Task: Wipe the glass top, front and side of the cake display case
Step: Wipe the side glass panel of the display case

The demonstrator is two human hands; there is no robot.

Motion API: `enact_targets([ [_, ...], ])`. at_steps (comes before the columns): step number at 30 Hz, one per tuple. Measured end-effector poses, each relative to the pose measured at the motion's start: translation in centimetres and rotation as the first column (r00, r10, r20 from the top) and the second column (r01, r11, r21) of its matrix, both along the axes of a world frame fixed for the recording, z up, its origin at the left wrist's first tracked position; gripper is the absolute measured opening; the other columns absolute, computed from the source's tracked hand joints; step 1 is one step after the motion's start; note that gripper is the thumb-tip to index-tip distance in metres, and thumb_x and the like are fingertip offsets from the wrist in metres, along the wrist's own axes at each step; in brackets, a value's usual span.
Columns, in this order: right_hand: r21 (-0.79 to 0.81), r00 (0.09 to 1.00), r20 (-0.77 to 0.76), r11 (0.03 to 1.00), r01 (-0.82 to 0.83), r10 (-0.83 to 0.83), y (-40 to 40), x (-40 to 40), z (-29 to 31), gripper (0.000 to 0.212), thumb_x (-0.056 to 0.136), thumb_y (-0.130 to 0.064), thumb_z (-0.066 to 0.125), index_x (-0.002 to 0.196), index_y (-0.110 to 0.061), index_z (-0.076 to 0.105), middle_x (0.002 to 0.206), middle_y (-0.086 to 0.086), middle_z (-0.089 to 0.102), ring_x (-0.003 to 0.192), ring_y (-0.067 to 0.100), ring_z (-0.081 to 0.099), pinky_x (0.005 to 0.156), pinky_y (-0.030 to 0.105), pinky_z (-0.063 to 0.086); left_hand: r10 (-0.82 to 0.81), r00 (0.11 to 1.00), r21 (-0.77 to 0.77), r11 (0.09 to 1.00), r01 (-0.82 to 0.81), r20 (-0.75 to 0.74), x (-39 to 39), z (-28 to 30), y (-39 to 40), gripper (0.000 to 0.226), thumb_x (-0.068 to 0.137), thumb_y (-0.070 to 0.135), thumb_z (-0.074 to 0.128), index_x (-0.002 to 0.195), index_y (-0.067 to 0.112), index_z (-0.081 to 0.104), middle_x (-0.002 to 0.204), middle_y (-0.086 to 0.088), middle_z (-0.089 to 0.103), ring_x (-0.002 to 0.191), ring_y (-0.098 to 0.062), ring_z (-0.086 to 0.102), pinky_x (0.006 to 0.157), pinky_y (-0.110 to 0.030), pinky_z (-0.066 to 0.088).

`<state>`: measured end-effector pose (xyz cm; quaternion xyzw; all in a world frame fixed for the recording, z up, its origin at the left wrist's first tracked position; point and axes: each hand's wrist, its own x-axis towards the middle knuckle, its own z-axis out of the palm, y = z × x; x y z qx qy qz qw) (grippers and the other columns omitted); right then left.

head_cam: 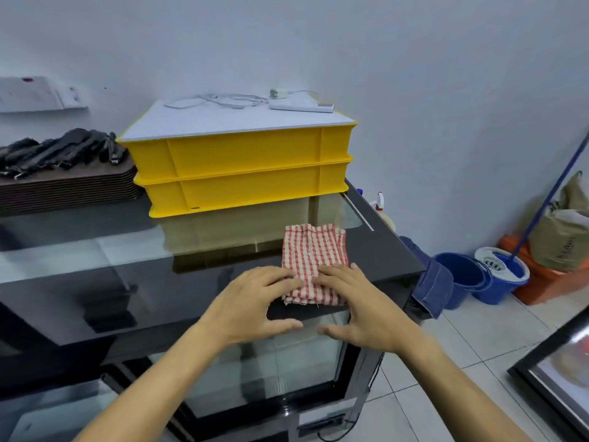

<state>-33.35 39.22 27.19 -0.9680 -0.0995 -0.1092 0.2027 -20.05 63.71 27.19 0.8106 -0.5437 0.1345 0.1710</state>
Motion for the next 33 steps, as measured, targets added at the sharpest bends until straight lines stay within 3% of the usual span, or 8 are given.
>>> enact_targets([
  [4, 0.226, 0.992, 0.073, 0.970, 0.086, -0.105, -0.4, 0.6, 0.8, 0.039, 0.089, -0.027, 0.074, 0.128, -0.031, 0.065, 0.142, -0.019, 0.058, 0.137, -0.005, 0.046, 0.130, 0.036, 0.016, -0.003, 0.999, -0.043, 0.999, 0.000, -0.053, 0.9, 0.9, -0.6, 0.041, 0.096, 0.059, 0.058, 0.126, 0.036, 0.073, 0.128, 0.017, 0.069, 0.120, -0.007, 0.063, 0.093, -0.038, 0.057],
  [9, 0.126, 0.979, 0.141, 0.983, 0.133, -0.150, -0.9, -0.4, 0.5, 0.036, 0.087, -0.044, 0.077, 0.119, -0.029, 0.072, 0.135, -0.018, 0.061, 0.134, 0.002, 0.050, 0.115, 0.039, 0.043, 0.035, 0.954, -0.100, 0.993, -0.067, -0.297, 1.7, 1.9, -0.7, 0.049, 0.099, 0.069, 0.043, 0.114, 0.037, 0.077, 0.115, 0.024, 0.071, 0.106, 0.003, 0.061, 0.089, -0.029, 0.054],
  [14, 0.228, 0.961, 0.223, 0.967, 0.114, -0.166, -1.0, -0.4, 0.2, 0.020, 0.094, -0.026, 0.077, 0.113, -0.023, 0.077, 0.123, -0.017, 0.069, 0.124, 0.007, 0.062, 0.101, 0.039, 0.052, 0.019, 0.906, -0.050, 0.998, -0.044, -0.423, 1.7, 3.7, -0.6, 0.037, 0.097, 0.066, 0.050, 0.117, 0.046, 0.074, 0.113, 0.032, 0.070, 0.107, 0.006, 0.061, 0.089, -0.029, 0.053],
  [22, 0.712, 0.979, -0.086, 0.676, 0.191, -0.185, -4.7, 6.6, 7.0, 0.017, 0.100, -0.019, 0.066, 0.117, -0.021, 0.064, 0.082, 0.004, 0.074, 0.083, 0.021, 0.072, 0.082, 0.032, 0.057, 0.038, 0.641, -0.142, 0.964, -0.227, -0.767, 6.2, 8.9, -5.5, 0.019, 0.099, 0.042, 0.064, 0.103, 0.030, 0.078, 0.093, 0.013, 0.080, 0.086, -0.001, 0.073, 0.079, -0.024, 0.056],
  [24, 0.646, 0.965, -0.178, 0.717, 0.263, -0.194, -6.0, 9.6, 7.3, 0.022, 0.102, -0.025, 0.064, 0.124, -0.022, 0.058, 0.094, 0.009, 0.076, 0.091, 0.023, 0.072, 0.086, 0.038, 0.057, 0.166, 0.573, -0.042, 0.943, -0.332, -0.802, 8.1, 9.2, -7.2, 0.018, 0.099, 0.045, 0.064, 0.105, 0.032, 0.076, 0.090, 0.014, 0.079, 0.078, 0.002, 0.072, 0.071, -0.023, 0.057],
  [27, 0.272, 0.933, -0.192, 0.896, 0.350, -0.306, -7.1, 12.2, 6.7, 0.050, 0.106, -0.036, 0.055, 0.152, -0.023, 0.038, 0.142, 0.006, 0.058, 0.129, 0.023, 0.056, 0.106, 0.046, 0.048, 0.416, 0.586, 0.168, 0.887, -0.431, -0.696, 9.9, 8.2, -8.7, 0.028, 0.097, 0.060, 0.060, 0.112, 0.037, 0.068, 0.096, 0.015, 0.074, 0.081, -0.002, 0.071, 0.070, -0.026, 0.053],
  [30, 0.191, 0.986, -0.001, 0.967, 0.166, -0.169, -5.3, 12.4, 6.8, 0.058, 0.109, -0.039, 0.046, 0.162, -0.024, 0.028, 0.166, 0.001, 0.031, 0.154, 0.019, 0.025, 0.121, 0.036, 0.026, 0.544, 0.633, 0.198, 0.822, -0.534, -0.550, 9.0, 7.6, -9.0, 0.026, 0.099, 0.059, 0.057, 0.120, 0.043, 0.059, 0.105, 0.018, 0.067, 0.092, -0.003, 0.064, 0.075, -0.029, 0.048],
  [33, 0.001, 0.996, -0.035, 0.996, -0.086, 0.086, -2.9, 12.7, 5.3, 0.062, 0.109, -0.050, 0.034, 0.165, -0.026, 0.023, 0.174, 0.001, 0.007, 0.160, 0.020, 0.000, 0.129, 0.035, 0.003, 0.552, 0.665, 0.192, 0.822, -0.537, -0.504, 7.7, 7.5, -8.8, 0.022, 0.102, 0.042, 0.056, 0.122, 0.042, 0.066, 0.106, 0.018, 0.070, 0.097, -0.011, 0.066, 0.083, -0.034, 0.052],
])
